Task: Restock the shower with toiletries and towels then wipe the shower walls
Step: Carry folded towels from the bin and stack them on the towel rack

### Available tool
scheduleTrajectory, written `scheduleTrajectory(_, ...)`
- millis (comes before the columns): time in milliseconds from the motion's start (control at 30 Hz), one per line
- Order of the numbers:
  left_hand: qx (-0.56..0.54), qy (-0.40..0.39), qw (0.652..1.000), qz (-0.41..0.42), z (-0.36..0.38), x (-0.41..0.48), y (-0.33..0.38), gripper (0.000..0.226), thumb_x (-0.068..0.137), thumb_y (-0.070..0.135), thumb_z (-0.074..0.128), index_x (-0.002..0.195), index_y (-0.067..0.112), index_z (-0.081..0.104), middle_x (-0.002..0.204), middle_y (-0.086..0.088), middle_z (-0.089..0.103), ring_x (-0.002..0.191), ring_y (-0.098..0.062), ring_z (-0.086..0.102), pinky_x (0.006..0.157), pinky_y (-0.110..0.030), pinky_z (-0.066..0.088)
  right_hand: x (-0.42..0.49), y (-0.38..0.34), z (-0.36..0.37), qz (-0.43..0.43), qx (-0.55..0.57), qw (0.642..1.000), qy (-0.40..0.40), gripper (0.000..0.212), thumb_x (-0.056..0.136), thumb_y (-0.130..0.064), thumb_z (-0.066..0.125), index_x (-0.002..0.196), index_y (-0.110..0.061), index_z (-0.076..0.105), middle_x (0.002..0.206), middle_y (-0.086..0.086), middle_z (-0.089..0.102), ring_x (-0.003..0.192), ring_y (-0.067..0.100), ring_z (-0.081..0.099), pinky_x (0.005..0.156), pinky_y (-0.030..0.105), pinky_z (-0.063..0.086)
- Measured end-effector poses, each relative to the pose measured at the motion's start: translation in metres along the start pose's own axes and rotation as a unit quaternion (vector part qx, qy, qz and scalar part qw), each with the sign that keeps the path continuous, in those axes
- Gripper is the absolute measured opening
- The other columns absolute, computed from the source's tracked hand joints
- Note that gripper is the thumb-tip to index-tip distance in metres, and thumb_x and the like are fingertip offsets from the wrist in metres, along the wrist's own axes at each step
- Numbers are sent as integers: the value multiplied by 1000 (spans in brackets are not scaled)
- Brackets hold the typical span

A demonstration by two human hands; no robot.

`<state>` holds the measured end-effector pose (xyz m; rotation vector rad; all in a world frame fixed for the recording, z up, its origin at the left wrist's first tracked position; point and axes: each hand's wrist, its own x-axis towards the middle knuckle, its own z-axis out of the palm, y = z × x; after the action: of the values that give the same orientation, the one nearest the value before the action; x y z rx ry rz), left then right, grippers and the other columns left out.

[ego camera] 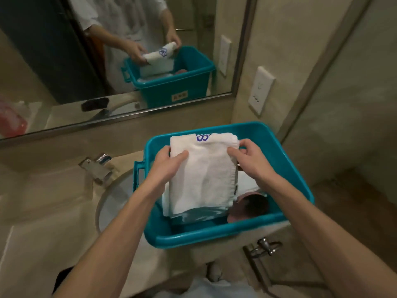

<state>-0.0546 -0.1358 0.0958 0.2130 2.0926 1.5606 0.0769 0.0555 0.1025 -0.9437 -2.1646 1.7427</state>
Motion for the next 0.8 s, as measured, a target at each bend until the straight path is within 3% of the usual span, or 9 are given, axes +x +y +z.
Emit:
scheduleTrajectory(67, -10, -25, 999, 29, -10, -10, 5, 28, 90, 31, 71, 112, 18, 62, 108, 1, 71, 95, -16, 70, 79, -33, 57, -27, -12, 2, -22, 9, 999, 40, 40, 72, -47, 63, 99, -19, 57, 95, 22, 72, 78, 23, 65, 87, 63, 53)
scheduleTrajectory(200, -48, -79, 992, 81, -23, -33, 20, 29, 87, 27, 77, 110, 20, 60, 103, 0, 74, 90, -14, 72, 69, -27, 54, -86, -37, 4, -76, 16, 988, 134, 33, 77, -45, 64, 99, -21, 57, 94, 20, 73, 86, 37, 71, 86, 60, 53)
scheduleTrajectory(333, -64, -144, 978, 134, -22, -64, 42, 35, 85, 22, 78, 113, 14, 59, 104, -5, 76, 90, -17, 73, 77, -35, 59, -145, -51, 1, -134, 41, 960, 241, 28, 88, -32, 66, 106, -13, 56, 93, 17, 76, 86, 32, 73, 83, 58, 54)
scheduleTrajectory(467, -63, -215, 958, 178, -1, -103, 68, 33, 86, 19, 77, 113, 14, 60, 101, -1, 74, 87, -12, 71, 74, -31, 57, -206, -61, -20, -169, 54, 928, 328, 26, 92, -28, 69, 108, -19, 50, 90, 14, 75, 85, 37, 72, 76, 60, 57)
scheduleTrajectory(633, -56, -306, 926, 216, 47, -174, 87, 33, 87, 17, 77, 115, 13, 60, 100, -1, 74, 85, -11, 71, 68, -24, 54, -298, -50, -64, -195, 81, 883, 420, 27, 94, -17, 69, 102, -22, 44, 80, 8, 73, 67, 18, 66, 60, 38, 52)
scheduleTrajectory(800, -60, -390, 888, 235, 111, -264, 77, 33, 86, 14, 77, 114, 11, 61, 98, -5, 76, 84, -14, 72, 71, -31, 58, -410, -20, -109, -197, 94, 847, 485, 28, 92, -6, 69, 101, -20, 46, 73, 5, 67, 62, 17, 60, 55, 34, 49)
